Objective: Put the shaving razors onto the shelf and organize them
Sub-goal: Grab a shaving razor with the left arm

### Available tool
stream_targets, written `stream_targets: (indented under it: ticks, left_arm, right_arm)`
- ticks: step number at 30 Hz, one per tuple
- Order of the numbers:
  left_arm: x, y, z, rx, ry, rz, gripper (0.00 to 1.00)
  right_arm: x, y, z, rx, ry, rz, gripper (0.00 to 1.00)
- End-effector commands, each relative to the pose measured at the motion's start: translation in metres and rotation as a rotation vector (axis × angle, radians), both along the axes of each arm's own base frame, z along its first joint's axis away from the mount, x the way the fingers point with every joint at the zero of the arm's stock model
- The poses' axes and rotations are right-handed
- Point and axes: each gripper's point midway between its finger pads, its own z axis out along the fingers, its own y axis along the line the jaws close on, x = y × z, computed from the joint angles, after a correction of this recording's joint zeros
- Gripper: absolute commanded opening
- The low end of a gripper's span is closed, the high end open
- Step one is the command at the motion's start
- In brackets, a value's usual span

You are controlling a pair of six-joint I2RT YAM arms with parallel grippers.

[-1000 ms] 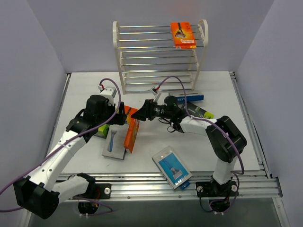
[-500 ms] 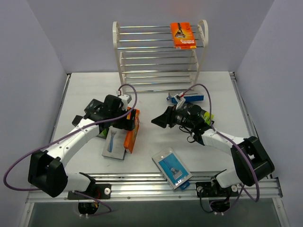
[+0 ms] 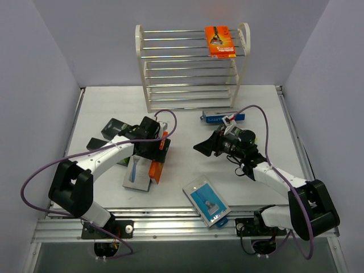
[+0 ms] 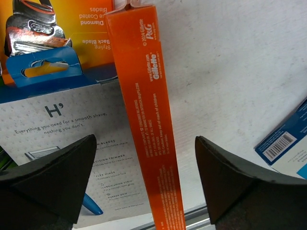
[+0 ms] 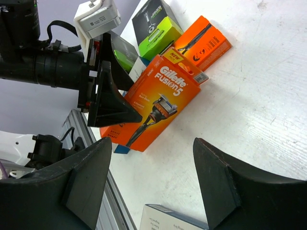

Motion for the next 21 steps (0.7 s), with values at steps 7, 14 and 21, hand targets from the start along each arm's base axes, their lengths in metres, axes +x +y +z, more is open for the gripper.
stream_targets:
  ticks: [7,14,21]
  left_arm:
    - [0.005,-0.014,0.006,-0.018,0.008,-0.045,0.49]
    - [0.000,-0.022,0.018,-0.041,-0.005,-0.101,0.25]
    - [-0.007,-0.043,0.068,-0.196,-0.063,-0.186,0.15]
  right_arm:
    - [-0.007,-0.007,0.004,0.014,-0.033,0.023,0.64]
    - [-0.008,-0.011,0.012,0.010,-0.051,0.027,0.64]
    - [-0.009,-0.016,0.043,-0.008,-0.142,0.045,0.64]
